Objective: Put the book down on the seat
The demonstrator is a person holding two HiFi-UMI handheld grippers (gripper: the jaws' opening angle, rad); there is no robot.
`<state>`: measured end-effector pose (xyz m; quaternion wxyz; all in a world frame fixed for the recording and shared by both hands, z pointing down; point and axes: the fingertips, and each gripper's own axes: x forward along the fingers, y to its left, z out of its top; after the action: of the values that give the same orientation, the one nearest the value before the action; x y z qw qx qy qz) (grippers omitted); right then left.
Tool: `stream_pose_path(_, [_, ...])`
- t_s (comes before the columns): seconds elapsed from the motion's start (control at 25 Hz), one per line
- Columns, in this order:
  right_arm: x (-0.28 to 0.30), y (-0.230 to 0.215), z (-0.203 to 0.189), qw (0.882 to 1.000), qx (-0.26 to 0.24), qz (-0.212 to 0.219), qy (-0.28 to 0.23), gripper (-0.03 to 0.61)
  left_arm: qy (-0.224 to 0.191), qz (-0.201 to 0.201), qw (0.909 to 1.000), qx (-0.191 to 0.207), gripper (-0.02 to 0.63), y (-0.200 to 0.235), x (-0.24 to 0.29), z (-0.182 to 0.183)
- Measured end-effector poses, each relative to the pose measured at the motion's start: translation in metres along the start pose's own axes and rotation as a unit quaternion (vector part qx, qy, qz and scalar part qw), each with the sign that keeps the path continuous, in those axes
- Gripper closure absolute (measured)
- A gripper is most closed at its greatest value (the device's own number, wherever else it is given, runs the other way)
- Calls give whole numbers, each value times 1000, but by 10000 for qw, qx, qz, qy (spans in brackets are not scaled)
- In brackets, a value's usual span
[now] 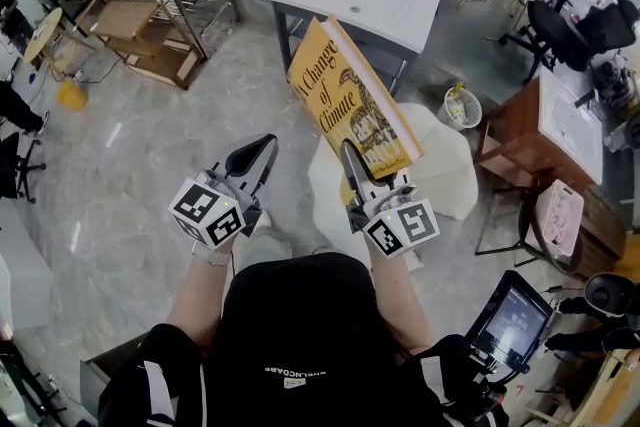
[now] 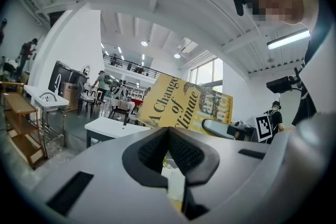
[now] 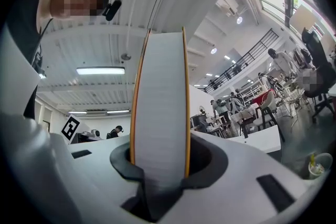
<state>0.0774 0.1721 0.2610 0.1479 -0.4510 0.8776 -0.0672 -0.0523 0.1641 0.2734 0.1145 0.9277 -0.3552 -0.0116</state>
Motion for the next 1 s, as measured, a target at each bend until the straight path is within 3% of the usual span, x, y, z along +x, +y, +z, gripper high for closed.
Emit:
stream_pose_path(0.64, [108,-22,-19,9987,46,-476,148,419,129,-245,9992,-272,600,117,25,27])
stream_pose_path(1.0, [152,-29,-48,9970,94,-760,126,419,201,-497,9982,-277,600,172,35,24])
